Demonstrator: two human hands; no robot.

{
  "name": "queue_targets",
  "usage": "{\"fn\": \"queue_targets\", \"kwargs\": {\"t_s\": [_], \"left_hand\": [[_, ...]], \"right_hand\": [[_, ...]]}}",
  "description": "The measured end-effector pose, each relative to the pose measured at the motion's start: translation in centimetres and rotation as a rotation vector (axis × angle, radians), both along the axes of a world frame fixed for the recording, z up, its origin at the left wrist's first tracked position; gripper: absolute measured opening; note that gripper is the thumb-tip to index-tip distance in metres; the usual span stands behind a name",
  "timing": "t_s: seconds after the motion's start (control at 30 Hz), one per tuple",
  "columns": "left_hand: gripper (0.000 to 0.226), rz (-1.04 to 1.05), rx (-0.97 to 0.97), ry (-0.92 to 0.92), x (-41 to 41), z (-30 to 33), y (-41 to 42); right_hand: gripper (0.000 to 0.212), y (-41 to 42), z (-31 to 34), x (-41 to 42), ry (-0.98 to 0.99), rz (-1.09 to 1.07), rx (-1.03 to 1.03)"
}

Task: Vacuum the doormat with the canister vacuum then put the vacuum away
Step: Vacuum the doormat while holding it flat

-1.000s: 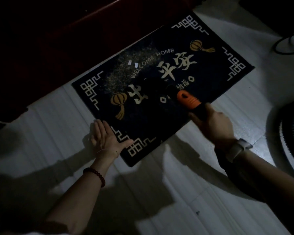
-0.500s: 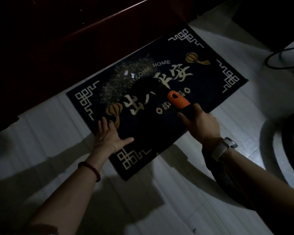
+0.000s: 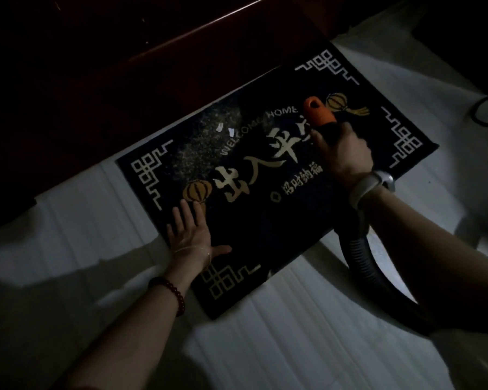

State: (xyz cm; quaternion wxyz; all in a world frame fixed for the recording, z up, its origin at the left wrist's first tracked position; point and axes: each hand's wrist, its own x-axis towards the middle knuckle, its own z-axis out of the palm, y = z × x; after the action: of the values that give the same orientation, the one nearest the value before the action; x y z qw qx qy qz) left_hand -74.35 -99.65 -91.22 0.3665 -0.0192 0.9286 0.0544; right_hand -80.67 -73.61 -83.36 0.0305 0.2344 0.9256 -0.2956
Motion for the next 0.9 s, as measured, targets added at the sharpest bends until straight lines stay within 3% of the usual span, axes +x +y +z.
{"fn": "queue_targets", "kwargs": {"t_s": [0.17,0.47,0.7,0.8,0.9], "left_hand": [[0.121,-0.009,0.03,0.048,0.3,0.0,-0.1],[0.118,-0.001,-0.02,-0.002,0.1,0.3,0.3],[0.119,-0.019,0.014,0.084,0.6,0.0,0.0],[0.119,0.019,0.017,0.025,0.2,0.0,0.1],[0.117,0.021,0.009,0.006,0.1,0.2,0.3]], "right_hand": [[0.051,-1.2,-1.0,-2.3,-0.012,0.012,-0.05],[0.04,-1.3,0.5,8.4,-0.116,0.094,0.095],[0.046,-0.1,0.0,-2.1,-0.041,0.006,0.035],[0.044,-1.0,-0.5,2.7,-0.071,0.099,-0.018],[0.035,-2.4,-0.3,9.6,-0.154,0.2,0.077]]}}
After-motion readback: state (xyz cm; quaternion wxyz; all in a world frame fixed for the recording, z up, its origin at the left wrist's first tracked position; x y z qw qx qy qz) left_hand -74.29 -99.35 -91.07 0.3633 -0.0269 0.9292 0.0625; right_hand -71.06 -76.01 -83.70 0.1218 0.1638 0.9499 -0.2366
